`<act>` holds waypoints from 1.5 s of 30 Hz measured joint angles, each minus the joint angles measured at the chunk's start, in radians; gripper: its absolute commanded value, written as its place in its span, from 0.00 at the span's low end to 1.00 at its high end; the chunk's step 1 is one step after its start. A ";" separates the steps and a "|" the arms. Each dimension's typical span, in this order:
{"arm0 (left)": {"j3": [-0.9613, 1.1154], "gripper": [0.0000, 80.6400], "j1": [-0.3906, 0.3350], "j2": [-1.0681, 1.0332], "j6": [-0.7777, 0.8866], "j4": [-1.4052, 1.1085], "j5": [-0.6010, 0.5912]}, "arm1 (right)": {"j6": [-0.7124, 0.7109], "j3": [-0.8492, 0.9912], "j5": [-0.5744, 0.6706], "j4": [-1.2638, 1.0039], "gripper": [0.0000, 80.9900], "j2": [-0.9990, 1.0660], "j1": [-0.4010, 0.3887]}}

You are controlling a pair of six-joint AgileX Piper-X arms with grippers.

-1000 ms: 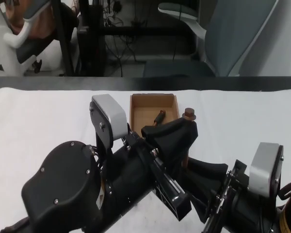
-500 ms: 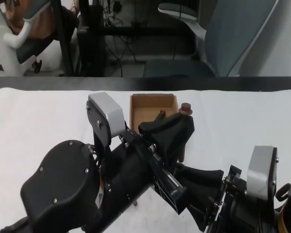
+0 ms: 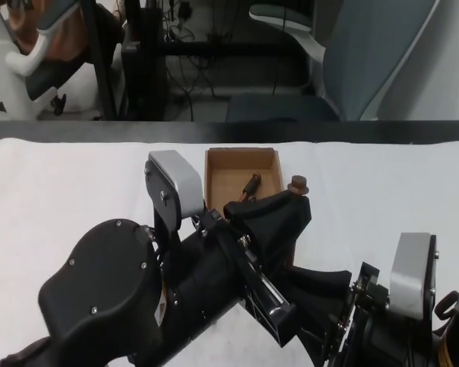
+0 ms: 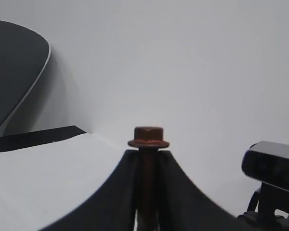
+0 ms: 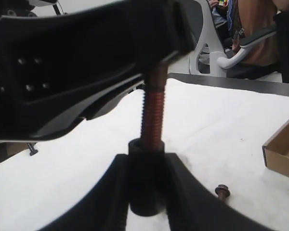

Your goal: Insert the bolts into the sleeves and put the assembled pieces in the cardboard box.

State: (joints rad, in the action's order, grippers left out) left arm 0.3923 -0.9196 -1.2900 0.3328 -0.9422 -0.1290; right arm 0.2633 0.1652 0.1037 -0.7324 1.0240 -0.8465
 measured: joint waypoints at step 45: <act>0.005 0.02 0.009 0.000 -0.104 0.068 0.019 | -0.018 0.000 -0.059 -0.022 0.01 0.000 0.000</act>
State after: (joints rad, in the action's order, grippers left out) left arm 0.3973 -0.9110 -1.2900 0.2289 -0.8747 -0.1099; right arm 0.2452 0.1652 0.0452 -0.7542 1.0240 -0.8465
